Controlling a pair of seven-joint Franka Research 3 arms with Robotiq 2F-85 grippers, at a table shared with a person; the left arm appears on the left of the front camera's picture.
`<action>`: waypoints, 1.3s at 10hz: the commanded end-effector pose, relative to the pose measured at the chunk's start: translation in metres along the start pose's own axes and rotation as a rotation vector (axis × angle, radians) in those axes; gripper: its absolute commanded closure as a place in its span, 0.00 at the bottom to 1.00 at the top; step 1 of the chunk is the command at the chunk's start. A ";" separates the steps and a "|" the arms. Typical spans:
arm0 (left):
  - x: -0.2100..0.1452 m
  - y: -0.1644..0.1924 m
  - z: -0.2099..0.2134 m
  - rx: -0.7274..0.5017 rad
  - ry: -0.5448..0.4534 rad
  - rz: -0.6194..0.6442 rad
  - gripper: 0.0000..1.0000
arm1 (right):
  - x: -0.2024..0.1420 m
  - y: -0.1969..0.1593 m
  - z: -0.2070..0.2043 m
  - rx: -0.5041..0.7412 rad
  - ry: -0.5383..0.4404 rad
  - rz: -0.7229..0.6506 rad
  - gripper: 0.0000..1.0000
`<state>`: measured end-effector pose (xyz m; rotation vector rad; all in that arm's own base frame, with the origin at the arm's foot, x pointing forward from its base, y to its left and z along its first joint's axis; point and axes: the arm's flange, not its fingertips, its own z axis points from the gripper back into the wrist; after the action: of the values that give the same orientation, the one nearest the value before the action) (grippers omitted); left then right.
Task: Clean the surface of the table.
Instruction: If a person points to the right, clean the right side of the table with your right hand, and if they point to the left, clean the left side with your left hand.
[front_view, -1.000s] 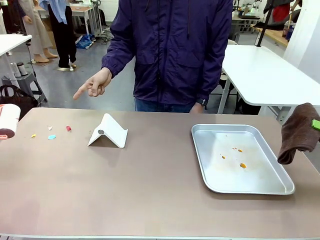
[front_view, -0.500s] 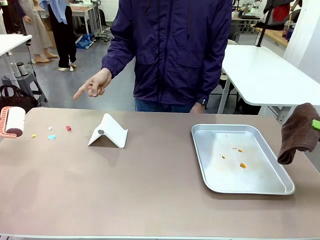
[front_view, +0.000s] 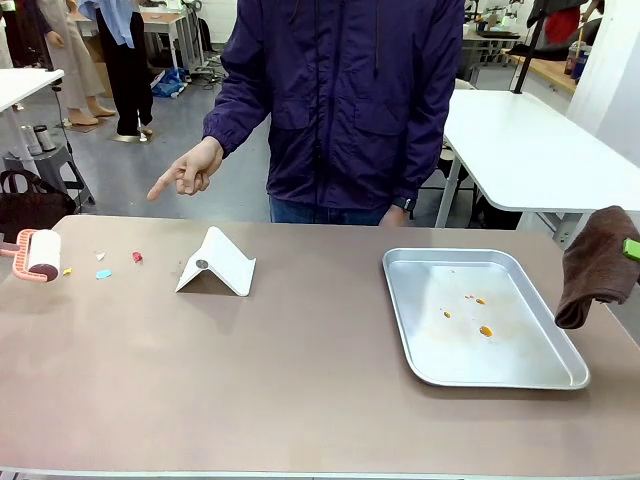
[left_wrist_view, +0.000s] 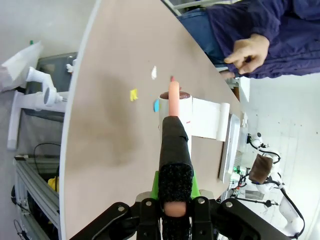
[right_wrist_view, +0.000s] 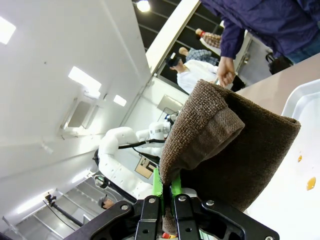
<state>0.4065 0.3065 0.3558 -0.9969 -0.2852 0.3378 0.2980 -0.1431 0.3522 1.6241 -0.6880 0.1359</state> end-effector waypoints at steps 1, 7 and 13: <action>0.019 0.003 -0.001 0.007 0.055 0.017 0.78 | 0.001 0.005 -0.001 0.015 0.004 -0.021 1.00; 0.035 0.021 -0.013 0.082 0.087 0.056 0.97 | 0.001 0.005 -0.001 0.015 0.004 -0.021 1.00; 0.044 0.033 -0.029 0.135 0.039 0.068 0.97 | 0.001 0.005 -0.001 0.015 0.004 -0.021 1.00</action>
<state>0.4468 0.3178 0.3240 -0.9172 -0.1765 0.3592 0.2980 -0.1429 0.3522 1.6246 -0.6875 0.1364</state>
